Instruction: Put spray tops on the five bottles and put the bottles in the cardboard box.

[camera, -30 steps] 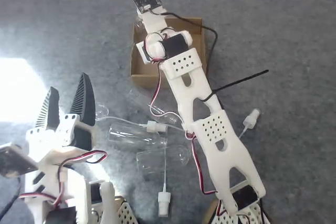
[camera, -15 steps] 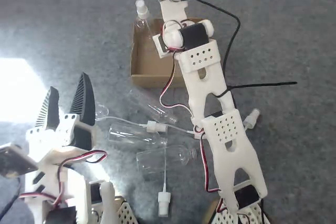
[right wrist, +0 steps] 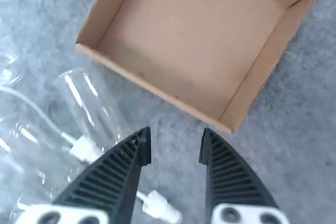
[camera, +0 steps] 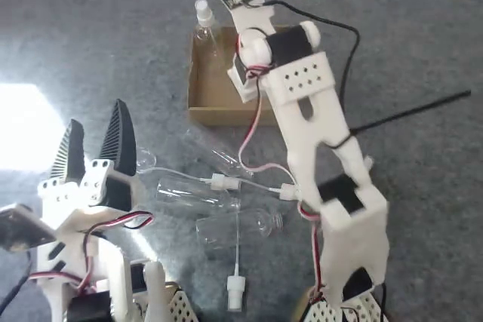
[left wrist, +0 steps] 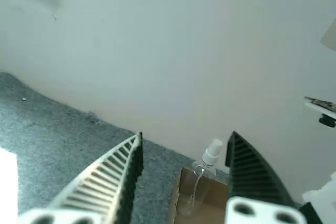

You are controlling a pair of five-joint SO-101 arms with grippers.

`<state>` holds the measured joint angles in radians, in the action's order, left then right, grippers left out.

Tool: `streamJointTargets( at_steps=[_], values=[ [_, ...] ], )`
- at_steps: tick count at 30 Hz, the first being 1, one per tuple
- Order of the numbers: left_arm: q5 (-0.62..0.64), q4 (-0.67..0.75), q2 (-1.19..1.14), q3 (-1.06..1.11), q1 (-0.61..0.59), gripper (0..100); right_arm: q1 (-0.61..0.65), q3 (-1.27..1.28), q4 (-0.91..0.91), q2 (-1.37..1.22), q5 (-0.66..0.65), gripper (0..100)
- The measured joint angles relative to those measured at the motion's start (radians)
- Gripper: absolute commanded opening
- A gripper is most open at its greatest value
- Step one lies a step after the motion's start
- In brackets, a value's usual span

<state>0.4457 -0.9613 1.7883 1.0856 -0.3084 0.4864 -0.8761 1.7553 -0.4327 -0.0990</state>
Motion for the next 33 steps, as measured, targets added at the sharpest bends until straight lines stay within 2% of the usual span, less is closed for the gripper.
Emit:
streamJointTargets(
  at_steps=[7, 11, 21, 26, 28, 33],
  values=[
    [-0.006, 0.058, 0.003, 0.002, 0.000, 24, 0.000, 0.256, 0.000, 0.288, -0.037, 14.1],
    [-0.081, 0.060, 0.003, 0.009, -0.008, 24, 0.002, 0.396, 0.000, 0.402, -0.037, 14.1],
    [-0.114, -0.152, 0.003, 0.021, -0.152, 24, 0.002, 0.779, 0.000, 0.776, -0.037, 14.5],
    [-0.112, -0.126, 0.003, 0.150, -0.184, 24, 0.005, 0.907, 0.000, 0.936, -0.037, 14.5],
    [-0.101, -0.103, 0.002, 0.195, -0.184, 24, 0.044, 0.951, 0.000, 0.990, -0.037, 14.6],
    [-0.094, -0.091, 0.002, 0.210, -0.224, 24, 0.178, 1.069, 0.000, 1.054, 0.135, 14.6]
  ],
)
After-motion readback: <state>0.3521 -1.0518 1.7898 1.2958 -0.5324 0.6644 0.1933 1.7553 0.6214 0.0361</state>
